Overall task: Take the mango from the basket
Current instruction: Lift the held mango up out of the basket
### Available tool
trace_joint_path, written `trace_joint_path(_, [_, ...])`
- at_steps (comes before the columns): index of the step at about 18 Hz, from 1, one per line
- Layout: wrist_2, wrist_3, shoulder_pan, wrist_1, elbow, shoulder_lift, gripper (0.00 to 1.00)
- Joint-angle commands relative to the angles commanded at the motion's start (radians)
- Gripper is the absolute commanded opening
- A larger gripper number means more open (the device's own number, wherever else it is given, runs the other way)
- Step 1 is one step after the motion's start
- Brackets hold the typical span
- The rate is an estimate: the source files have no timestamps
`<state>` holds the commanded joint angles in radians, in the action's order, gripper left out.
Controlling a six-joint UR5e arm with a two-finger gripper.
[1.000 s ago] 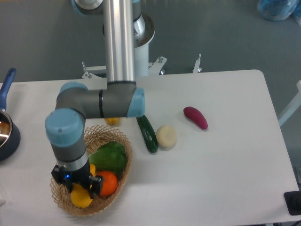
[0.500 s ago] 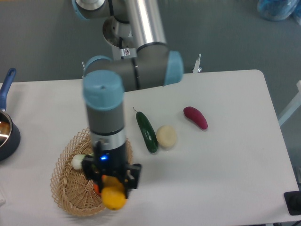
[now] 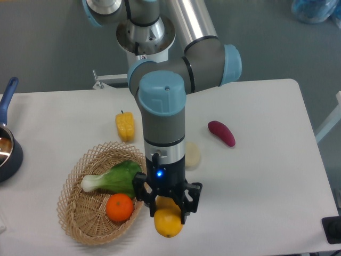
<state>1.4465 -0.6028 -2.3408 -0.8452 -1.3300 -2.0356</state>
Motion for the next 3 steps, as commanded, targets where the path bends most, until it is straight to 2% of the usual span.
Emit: trace_joint_path(3, [-0.002, -0.003, -0.012, 0.0, -0.005, 0.008, 0.33])
